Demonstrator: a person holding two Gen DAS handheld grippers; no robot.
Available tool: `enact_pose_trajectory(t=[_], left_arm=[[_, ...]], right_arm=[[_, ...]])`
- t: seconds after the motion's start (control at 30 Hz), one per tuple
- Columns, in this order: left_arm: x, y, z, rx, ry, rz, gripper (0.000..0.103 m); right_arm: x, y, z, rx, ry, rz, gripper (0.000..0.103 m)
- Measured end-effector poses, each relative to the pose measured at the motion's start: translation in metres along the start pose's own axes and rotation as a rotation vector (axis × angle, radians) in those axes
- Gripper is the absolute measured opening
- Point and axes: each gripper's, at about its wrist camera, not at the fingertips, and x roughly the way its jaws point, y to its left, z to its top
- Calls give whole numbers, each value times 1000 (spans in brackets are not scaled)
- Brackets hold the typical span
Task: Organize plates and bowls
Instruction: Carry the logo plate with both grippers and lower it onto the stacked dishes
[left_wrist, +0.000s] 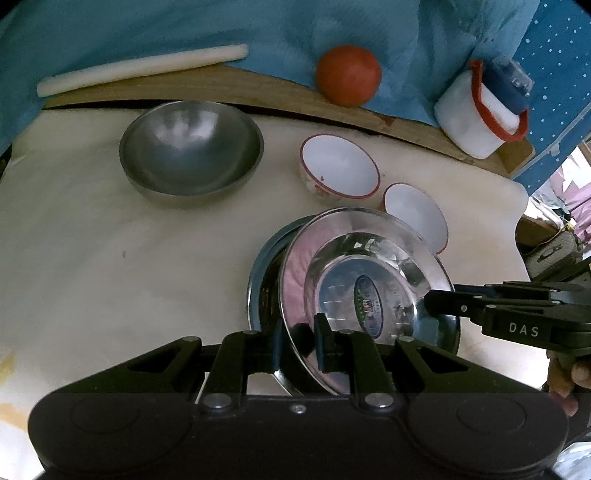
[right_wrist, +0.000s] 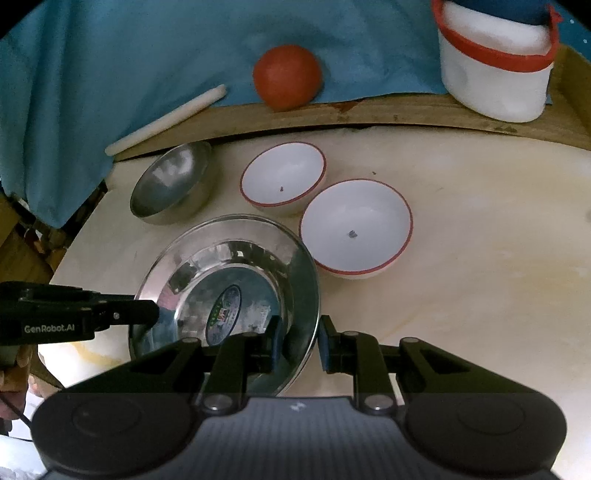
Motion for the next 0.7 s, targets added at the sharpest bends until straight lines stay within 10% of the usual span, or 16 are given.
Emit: enact_pose_trajectory(t=[0.7], left_arm=[[3, -2, 3, 8, 20, 41, 20]], right_arm=[[7, 5, 2, -54, 15, -20, 23]])
